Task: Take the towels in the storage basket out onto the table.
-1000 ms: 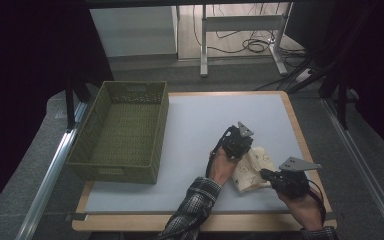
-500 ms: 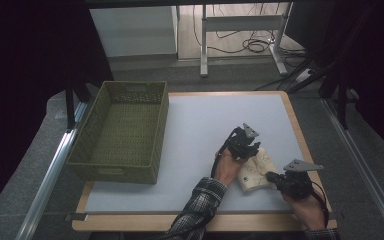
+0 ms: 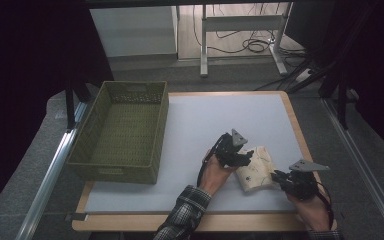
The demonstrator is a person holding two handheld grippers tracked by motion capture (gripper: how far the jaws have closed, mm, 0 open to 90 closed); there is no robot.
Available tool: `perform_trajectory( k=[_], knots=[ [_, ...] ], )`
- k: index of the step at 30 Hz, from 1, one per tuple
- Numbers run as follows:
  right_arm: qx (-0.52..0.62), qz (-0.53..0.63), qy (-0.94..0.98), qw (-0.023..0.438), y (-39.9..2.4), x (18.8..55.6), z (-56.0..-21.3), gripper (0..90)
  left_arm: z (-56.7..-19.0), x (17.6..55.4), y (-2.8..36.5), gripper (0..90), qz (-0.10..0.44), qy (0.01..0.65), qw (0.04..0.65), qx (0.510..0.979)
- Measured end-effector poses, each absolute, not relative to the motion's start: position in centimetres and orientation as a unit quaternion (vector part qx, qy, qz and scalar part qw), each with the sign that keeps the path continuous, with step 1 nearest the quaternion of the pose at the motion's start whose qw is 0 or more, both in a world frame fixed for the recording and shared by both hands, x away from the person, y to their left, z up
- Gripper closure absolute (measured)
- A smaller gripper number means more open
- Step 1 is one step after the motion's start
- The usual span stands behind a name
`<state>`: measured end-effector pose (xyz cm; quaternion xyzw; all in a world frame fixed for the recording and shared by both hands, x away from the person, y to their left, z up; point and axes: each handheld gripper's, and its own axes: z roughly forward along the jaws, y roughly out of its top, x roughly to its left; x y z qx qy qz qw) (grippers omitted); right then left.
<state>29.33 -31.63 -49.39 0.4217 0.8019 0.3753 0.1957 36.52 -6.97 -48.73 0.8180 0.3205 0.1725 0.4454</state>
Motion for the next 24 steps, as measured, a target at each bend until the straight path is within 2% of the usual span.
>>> perform_trajectory(
  k=[5, 9, 17, 24],
  knots=[
    [0.419, 0.379, 0.795, 0.222, -32.1, 29.7, -47.5, 66.8, -48.9, 35.5, -6.0, 31.0, 0.169, 0.318, 0.438, 0.824],
    [0.419, 0.376, 0.797, 0.22, -31.4, 30.8, -47.4, 58.9, -50.1, 35.4, -5.9, 31.1, 0.177, 0.323, 0.419, 0.83],
    [0.43, 0.323, 0.813, 0.223, -31.5, 32.3, -51.0, 58.4, -52.9, 35.9, -5.9, 31.0, 0.17, 0.338, 0.384, 0.842],
    [0.433, 0.331, 0.808, 0.223, -31.9, 32.1, -51.5, 55.5, -52.4, 35.9, -5.1, 28.9, 0.164, 0.342, 0.408, 0.831]
  ],
)
